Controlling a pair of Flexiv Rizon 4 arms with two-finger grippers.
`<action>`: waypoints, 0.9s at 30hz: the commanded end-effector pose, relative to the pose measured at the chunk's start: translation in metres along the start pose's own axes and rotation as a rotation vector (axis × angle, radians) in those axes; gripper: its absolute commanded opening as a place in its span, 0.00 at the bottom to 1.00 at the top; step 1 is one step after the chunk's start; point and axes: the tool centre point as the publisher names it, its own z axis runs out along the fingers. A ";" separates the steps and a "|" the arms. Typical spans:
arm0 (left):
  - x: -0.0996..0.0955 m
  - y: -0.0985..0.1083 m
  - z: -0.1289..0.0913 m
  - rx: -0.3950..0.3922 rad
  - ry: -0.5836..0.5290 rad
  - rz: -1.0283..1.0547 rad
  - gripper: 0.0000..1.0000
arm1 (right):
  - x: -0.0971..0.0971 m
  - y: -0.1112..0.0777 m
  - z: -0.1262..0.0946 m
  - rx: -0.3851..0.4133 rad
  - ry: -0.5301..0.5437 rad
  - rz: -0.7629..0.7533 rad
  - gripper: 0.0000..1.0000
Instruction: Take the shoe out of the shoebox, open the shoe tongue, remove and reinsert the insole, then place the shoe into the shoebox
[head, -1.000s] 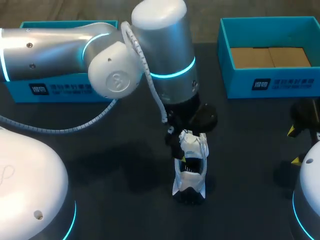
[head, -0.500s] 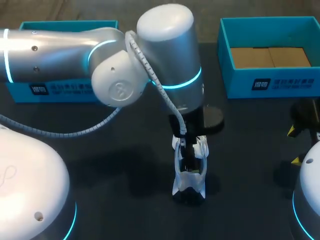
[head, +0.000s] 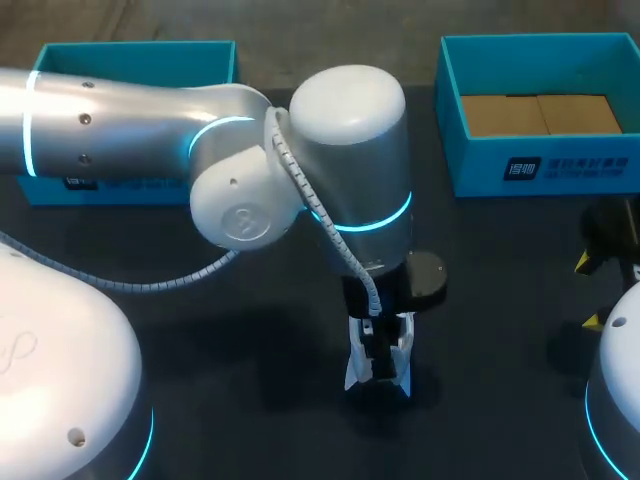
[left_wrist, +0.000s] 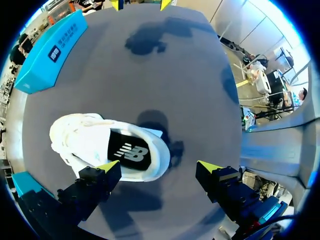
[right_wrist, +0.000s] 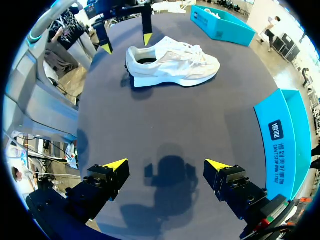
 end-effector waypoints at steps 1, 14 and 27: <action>-0.009 -0.004 0.021 0.002 0.026 0.007 1.00 | 0.002 0.000 0.000 0.001 -0.003 -0.001 1.00; -0.008 -0.007 0.043 -0.018 0.071 0.052 1.00 | 0.002 0.000 0.000 0.001 -0.003 -0.001 1.00; 0.006 0.002 0.057 -0.063 0.070 0.072 1.00 | 0.002 0.000 0.000 0.001 -0.003 -0.001 1.00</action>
